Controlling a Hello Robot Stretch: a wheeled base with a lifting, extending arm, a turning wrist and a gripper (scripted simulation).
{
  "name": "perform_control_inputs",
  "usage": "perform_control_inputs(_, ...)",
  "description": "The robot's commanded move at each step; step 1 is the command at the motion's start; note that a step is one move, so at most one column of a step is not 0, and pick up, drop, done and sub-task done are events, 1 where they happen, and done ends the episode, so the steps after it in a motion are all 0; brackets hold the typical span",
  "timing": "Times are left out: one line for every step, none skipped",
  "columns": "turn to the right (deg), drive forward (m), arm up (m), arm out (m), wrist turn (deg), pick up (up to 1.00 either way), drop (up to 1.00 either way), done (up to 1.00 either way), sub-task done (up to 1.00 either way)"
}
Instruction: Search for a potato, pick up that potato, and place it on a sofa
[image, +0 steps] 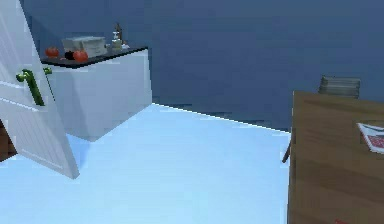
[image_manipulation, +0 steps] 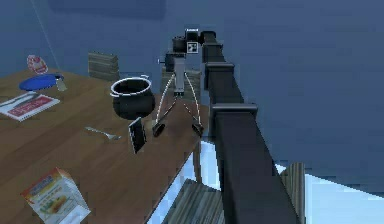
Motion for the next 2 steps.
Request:
perform_control_inputs(0.0, 0.00, 0.00, 0.00, 45.0, 0.00, 0.00, 0.00, 0.00)
perform_control_inputs(0.0, 0.00, 0.00, 0.00, 45.0, 0.00, 0.00, 0.00, 0.00)
